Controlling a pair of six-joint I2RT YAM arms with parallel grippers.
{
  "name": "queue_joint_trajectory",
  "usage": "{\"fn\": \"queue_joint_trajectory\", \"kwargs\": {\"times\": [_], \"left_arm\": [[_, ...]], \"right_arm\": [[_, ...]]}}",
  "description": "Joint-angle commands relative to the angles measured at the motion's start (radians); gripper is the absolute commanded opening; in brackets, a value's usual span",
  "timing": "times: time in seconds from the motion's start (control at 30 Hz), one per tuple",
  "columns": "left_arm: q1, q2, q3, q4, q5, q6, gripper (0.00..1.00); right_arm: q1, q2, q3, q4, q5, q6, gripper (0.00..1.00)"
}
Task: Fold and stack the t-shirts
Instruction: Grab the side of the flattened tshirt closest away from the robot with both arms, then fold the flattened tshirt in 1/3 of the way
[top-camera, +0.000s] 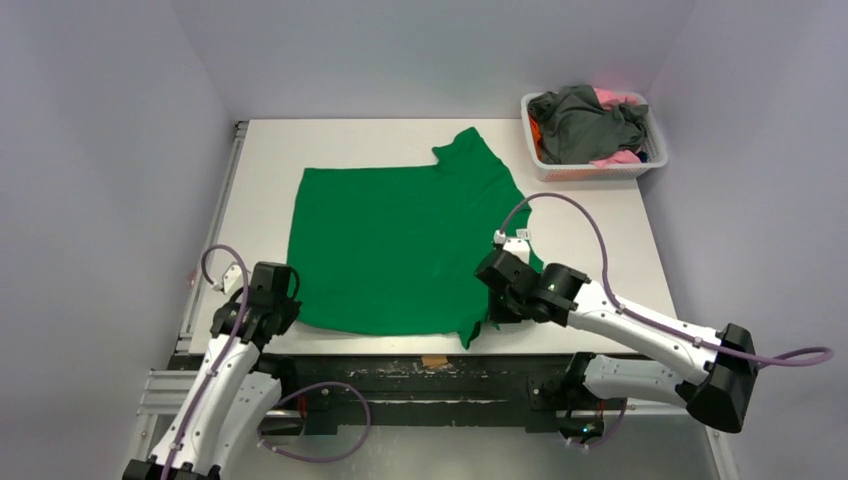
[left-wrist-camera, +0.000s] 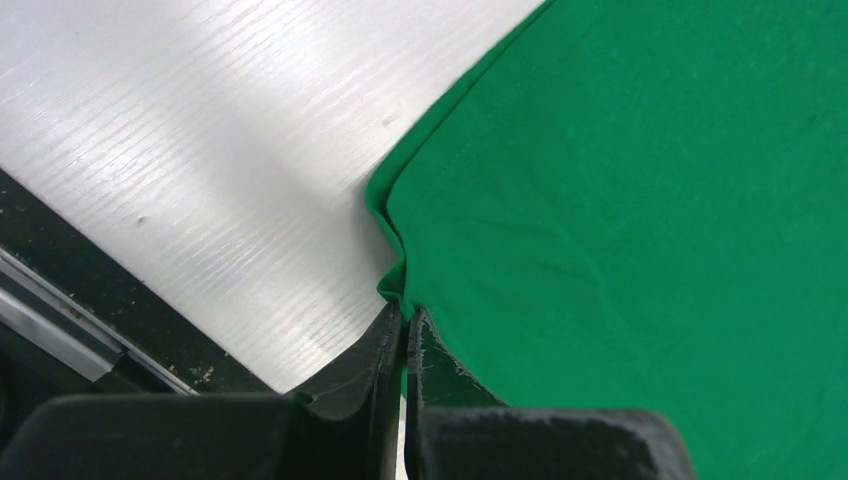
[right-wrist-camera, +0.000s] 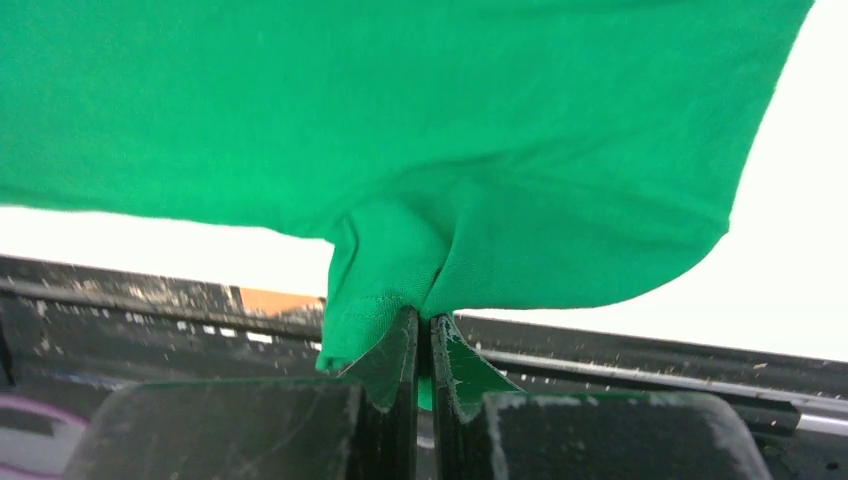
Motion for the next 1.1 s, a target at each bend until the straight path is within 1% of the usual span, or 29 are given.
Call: {"fn": "queue_joint_trajectory", "kwargs": {"times": [0.0, 0.13, 0.27, 0.37, 0.53, 0.77, 0.8, 0.87, 0.9, 0.93, 0.97, 1.03, 1.07], "left_arm": [[0.002, 0.097, 0.090, 0.122, -0.025, 0.024, 0.00], [0.005, 0.196, 0.139, 0.179, -0.042, 0.028, 0.00], [0.012, 0.302, 0.195, 0.198, -0.050, 0.029, 0.00], [0.018, 0.366, 0.232, 0.203, -0.081, 0.022, 0.00], [0.047, 0.485, 0.297, 0.237, -0.105, 0.040, 0.00], [0.095, 0.752, 0.437, 0.269, -0.062, 0.077, 0.00], [0.101, 0.781, 0.457, 0.269, -0.060, 0.077, 0.02], [0.112, 0.829, 0.498, 0.272, -0.062, 0.082, 0.17], [0.118, 0.848, 0.520, 0.268, -0.057, 0.089, 0.27], [0.124, 0.859, 0.543, 0.267, -0.050, 0.102, 0.39], [0.128, 0.863, 0.566, 0.262, -0.045, 0.113, 0.54], [0.131, 0.855, 0.603, 0.241, -0.043, 0.138, 0.81], [0.131, 0.842, 0.614, 0.227, -0.041, 0.148, 0.95]], "right_arm": [[-0.090, 0.013, 0.097, 0.051, 0.081, -0.109, 0.00], [-0.180, 0.048, 0.158, 0.080, 0.098, -0.172, 0.00], [-0.289, 0.094, 0.194, 0.144, 0.037, -0.241, 0.00], [-0.360, 0.155, 0.232, 0.179, -0.006, -0.282, 0.00], [-0.445, 0.292, 0.310, 0.223, -0.070, -0.334, 0.00], [-0.552, 0.531, 0.432, 0.269, -0.128, -0.370, 0.00], [-0.570, 0.574, 0.458, 0.272, -0.136, -0.371, 0.00], [-0.606, 0.664, 0.527, 0.270, -0.138, -0.373, 0.03], [-0.622, 0.709, 0.570, 0.257, -0.131, -0.368, 0.06], [-0.632, 0.746, 0.613, 0.250, -0.125, -0.367, 0.13], [-0.640, 0.777, 0.652, 0.246, -0.119, -0.370, 0.22], [-0.641, 0.802, 0.700, 0.232, -0.088, -0.367, 0.41], [-0.640, 0.790, 0.697, 0.235, -0.075, -0.360, 0.54]]}}
